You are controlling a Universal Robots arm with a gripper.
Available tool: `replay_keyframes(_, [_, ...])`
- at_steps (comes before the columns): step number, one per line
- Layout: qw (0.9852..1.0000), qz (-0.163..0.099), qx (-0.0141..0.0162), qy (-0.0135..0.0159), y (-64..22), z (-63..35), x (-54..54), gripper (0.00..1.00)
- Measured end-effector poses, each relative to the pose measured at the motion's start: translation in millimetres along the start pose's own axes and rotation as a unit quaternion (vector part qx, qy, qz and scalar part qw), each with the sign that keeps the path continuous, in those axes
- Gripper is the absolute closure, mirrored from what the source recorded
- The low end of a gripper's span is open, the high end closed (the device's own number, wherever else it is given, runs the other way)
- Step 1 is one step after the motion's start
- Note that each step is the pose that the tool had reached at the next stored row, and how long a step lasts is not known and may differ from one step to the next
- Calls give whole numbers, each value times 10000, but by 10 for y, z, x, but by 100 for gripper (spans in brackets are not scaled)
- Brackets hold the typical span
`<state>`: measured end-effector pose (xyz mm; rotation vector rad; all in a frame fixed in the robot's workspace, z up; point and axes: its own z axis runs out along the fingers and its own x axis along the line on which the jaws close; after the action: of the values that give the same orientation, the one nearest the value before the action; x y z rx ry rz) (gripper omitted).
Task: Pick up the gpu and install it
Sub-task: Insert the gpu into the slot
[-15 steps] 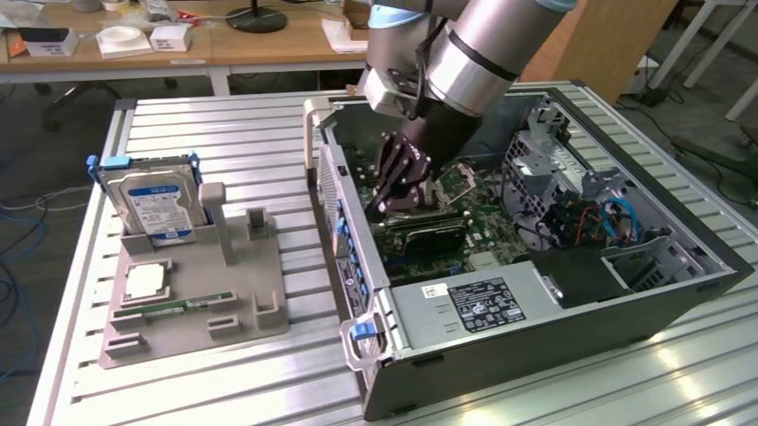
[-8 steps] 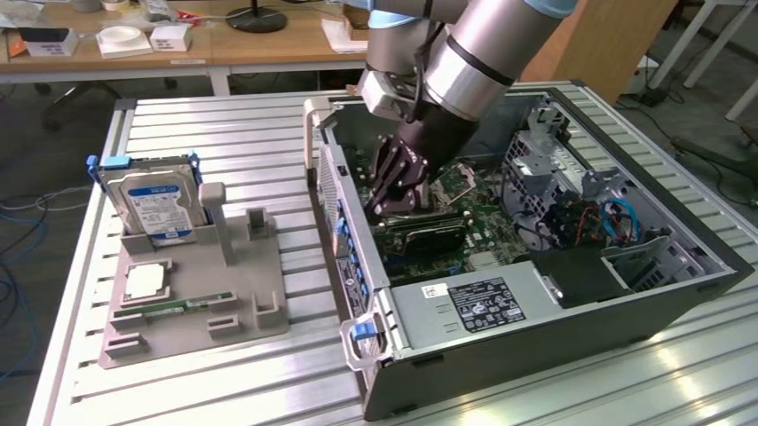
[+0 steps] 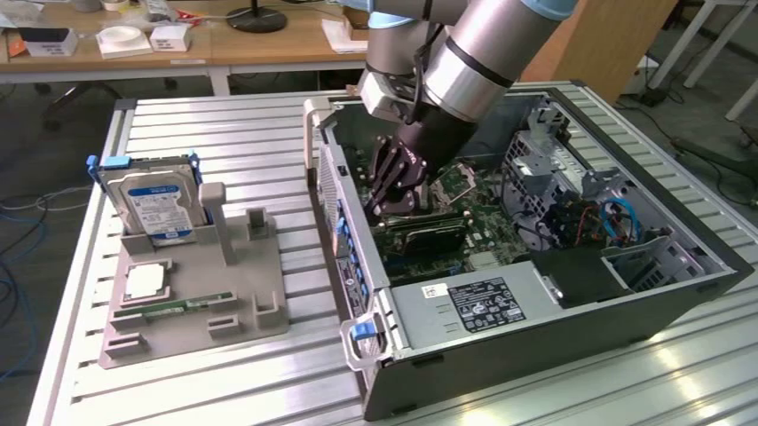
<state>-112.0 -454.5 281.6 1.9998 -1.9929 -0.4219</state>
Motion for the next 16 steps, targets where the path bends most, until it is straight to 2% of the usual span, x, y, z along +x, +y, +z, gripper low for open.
replay_keyframes(16, [10000,-1,0,-2,-11,34,0,88])
